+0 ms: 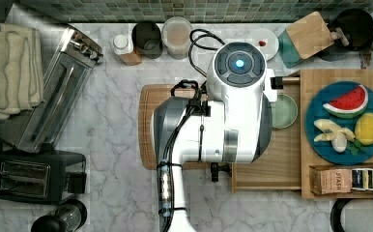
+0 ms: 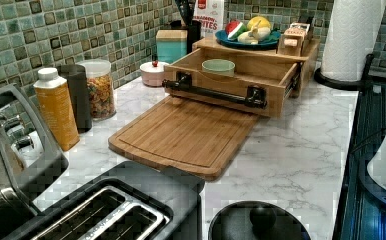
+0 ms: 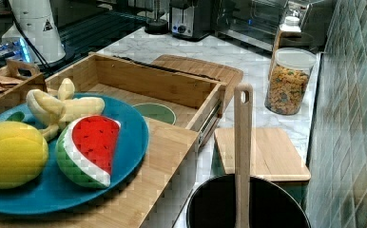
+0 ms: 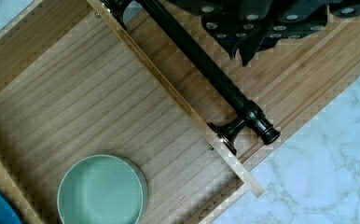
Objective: Close the drawer.
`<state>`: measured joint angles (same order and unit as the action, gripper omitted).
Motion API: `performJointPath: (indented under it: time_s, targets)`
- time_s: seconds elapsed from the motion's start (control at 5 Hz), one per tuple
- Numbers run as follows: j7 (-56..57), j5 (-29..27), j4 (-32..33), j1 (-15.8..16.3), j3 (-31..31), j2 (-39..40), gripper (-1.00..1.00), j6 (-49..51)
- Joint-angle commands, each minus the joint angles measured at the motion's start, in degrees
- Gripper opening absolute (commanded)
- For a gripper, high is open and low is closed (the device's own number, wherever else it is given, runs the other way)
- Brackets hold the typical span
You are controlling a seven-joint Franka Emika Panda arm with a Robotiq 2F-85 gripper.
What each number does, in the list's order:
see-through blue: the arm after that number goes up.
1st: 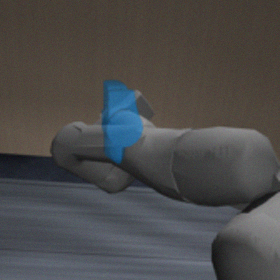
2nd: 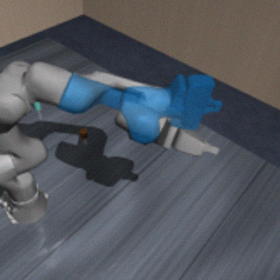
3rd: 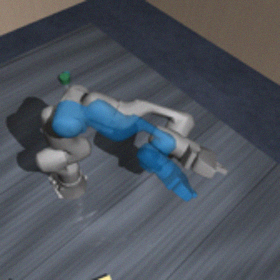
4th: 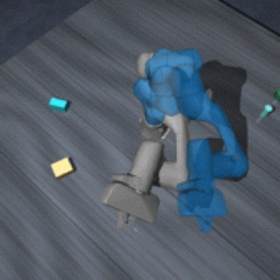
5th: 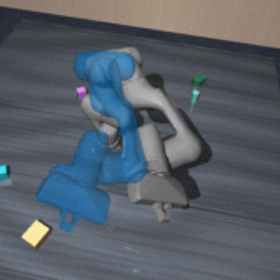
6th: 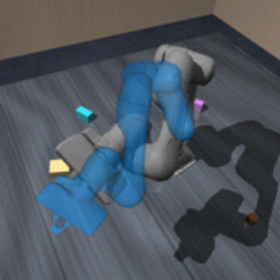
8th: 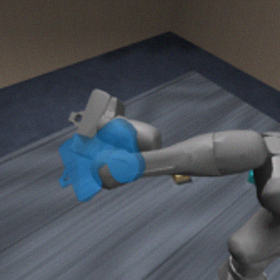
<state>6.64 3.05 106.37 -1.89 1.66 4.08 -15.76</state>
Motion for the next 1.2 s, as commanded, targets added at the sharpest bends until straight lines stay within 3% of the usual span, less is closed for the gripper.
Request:
performJointPath:
  time_s: [0.2, 0.4, 0.6, 0.8, 1.2]
  targets:
    - [0.0, 0.2, 0.6, 0.0, 0.0, 0.0, -1.00, 0.0]
    - [12.8, -1.3, 1.3, 0.1, -1.0, 0.3, -1.00, -0.6]
    - [21.9, -6.4, 3.6, 0.5, -2.1, -0.5, -1.00, -3.0]
    - [25.4, -5.9, 9.0, 3.7, -2.2, -2.8, -1.00, -9.8]
    - [25.3, -2.9, 11.7, 5.5, -5.9, -1.1, -1.00, -13.0]
